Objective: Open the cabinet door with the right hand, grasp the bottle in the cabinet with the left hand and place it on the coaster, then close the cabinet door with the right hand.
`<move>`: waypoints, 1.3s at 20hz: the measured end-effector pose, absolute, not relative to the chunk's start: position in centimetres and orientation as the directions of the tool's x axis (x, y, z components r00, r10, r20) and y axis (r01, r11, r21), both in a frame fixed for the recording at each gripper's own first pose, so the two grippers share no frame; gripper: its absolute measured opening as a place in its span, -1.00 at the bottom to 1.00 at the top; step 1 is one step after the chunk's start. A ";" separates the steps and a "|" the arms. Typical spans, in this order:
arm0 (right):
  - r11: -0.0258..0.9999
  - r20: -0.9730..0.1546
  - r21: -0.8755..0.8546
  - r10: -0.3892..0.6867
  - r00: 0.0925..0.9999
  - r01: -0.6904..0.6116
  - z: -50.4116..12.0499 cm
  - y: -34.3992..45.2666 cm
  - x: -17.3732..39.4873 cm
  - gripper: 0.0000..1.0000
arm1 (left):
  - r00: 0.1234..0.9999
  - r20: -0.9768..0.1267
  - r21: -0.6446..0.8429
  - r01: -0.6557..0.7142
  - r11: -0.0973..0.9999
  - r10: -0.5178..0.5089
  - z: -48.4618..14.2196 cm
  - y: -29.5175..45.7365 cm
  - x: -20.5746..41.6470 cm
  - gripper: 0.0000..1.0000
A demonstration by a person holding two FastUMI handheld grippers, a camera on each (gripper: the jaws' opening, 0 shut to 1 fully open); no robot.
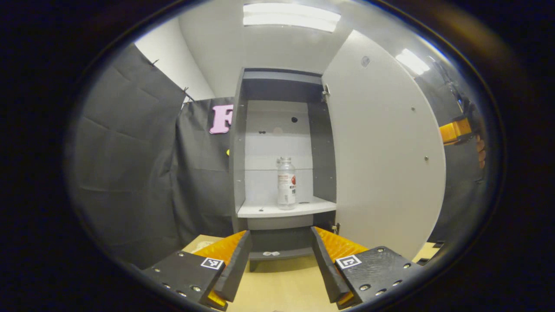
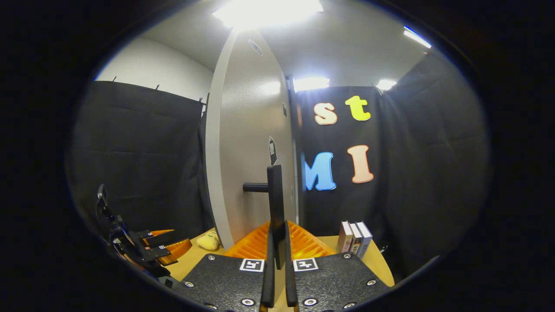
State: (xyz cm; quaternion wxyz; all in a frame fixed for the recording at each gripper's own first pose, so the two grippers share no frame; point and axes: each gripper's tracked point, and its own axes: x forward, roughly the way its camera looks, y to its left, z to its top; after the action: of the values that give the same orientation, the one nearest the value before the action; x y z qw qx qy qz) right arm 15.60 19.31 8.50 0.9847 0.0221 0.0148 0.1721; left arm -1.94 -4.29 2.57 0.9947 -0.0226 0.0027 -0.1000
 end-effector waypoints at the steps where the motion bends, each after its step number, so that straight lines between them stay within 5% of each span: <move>1: 0.944 -0.023 0.056 0.328 0.945 -0.326 8.5 18.4 15.9 -0.80 | 0.979 -0.003 -0.058 0.202 0.978 -0.202 2.6 -4.7 -1.6 0.57; 8: 0.917 -0.017 -0.003 0.398 0.917 -0.398 7.1 18.3 14.8 -0.80 | 0.976 -0.001 -0.088 0.216 0.972 -0.217 4.0 -6.9 2.9 0.49; 10: 0.923 -0.017 -0.030 0.383 0.924 -0.384 6.7 17.0 14.2 -0.65 | 0.972 0.005 -0.085 0.236 0.968 -0.236 4.4 -7.6 5.2 0.49; 11: 0.926 -0.013 -0.037 0.375 0.927 -0.376 6.6 16.2 14.0 -0.09 | 0.969 0.001 -0.080 0.247 0.966 -0.247 4.4 -8.1 6.4 0.56; 13: 0.939 0.002 -0.038 0.343 0.939 -0.342 6.4 14.5 13.5 0.63 | 0.965 0.004 -0.068 0.261 0.963 -0.262 5.0 -8.8 8.9 0.57; 14: 0.947 0.005 -0.036 0.320 0.947 -0.320 6.1 13.5 13.5 0.81 | 0.964 0.010 -0.061 0.267 0.962 -0.267 5.4 -9.1 10.0 0.61; 22: 0.992 -0.054 0.024 0.127 0.990 -0.126 2.0 5.2 13.2 0.87 | 0.971 -0.010 -0.001 0.238 0.971 -0.238 4.0 -11.1 20.4 0.49; 26: 0.999 -0.111 0.032 0.021 0.994 -0.018 -1.1 1.8 13.2 0.87 | 0.971 -0.038 -0.030 0.234 0.972 -0.235 2.9 -11.6 24.5 0.63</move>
State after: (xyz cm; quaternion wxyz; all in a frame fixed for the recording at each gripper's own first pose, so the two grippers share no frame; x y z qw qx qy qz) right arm 13.24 1.78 -1.10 0.9983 0.0156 0.0556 0.0098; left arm 24.45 -11.56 2.93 0.9927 -0.0127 0.0206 -0.1183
